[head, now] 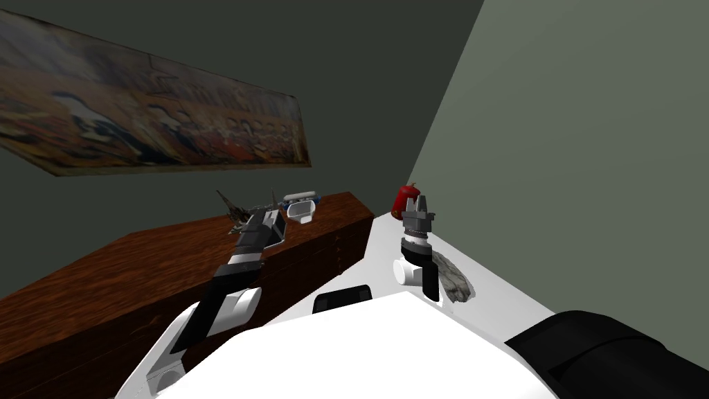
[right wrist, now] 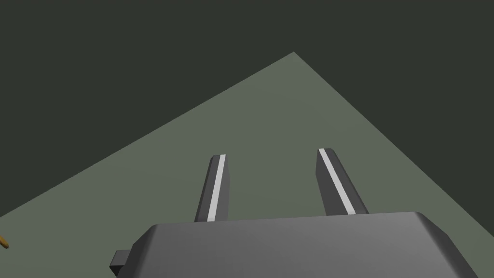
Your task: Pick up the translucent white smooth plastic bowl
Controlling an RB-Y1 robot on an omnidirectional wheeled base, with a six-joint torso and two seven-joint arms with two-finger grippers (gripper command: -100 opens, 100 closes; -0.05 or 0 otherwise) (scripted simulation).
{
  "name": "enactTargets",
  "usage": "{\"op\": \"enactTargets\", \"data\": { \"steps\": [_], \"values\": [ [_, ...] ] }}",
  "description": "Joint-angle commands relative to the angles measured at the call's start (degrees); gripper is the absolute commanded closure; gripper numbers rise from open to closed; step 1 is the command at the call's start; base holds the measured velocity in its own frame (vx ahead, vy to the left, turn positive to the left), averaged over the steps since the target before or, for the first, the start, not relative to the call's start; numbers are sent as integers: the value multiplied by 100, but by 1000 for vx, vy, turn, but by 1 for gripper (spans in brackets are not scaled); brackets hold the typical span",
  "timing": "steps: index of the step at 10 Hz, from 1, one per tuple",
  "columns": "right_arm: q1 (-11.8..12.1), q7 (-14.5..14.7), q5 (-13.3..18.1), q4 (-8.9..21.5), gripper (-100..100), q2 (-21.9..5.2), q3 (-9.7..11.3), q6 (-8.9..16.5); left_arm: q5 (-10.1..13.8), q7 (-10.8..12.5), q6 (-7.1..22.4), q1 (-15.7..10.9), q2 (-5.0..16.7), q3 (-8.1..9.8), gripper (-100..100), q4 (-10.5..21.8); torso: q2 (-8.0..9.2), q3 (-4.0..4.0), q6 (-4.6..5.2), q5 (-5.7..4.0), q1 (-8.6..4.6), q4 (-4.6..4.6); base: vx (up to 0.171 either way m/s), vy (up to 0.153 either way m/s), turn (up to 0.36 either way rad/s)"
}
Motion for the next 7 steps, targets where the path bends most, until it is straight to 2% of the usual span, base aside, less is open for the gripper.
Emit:
{"op": "enactTargets", "data": {
  "steps": [1,2,3,4,5,6,7],
  "values": [
    [0,0,0,0,0,0,0,0,58,63,246,-81,91,33,-100,32,0,0,0,0,0,0,-45,-55,-30],
    [0,0,0,0,0,0,0,0,176,170,419,-150,274,107,-100,80,-2,-1,-1,0,1,0,-54,-65,-68],
    [0,0,0,0,0,0,0,0,176,170,515,-150,274,107,-100,80,0,0,0,-1,-2,0,-42,-45,-27],
    [0,0,0,0,0,0,0,0,300,282,709,-223,463,184,-100,130,-3,-1,-1,0,5,0,-41,-52,-62],
    [0,0,0,0,0,0,0,0,300,282,797,-223,463,184,-100,130,-3,-2,0,1,4,-1,-43,-40,-34],
    [0,0,0,0,0,0,0,0,431,399,980,-298,658,264,-100,182,-3,-1,-1,1,7,0,-70,-77,-72],
    [0,0,0,0,0,0,0,0,431,399,1092,-298,658,264,-100,182,4,2,0,-1,-4,1,-50,-61,-34]
  ]
}}
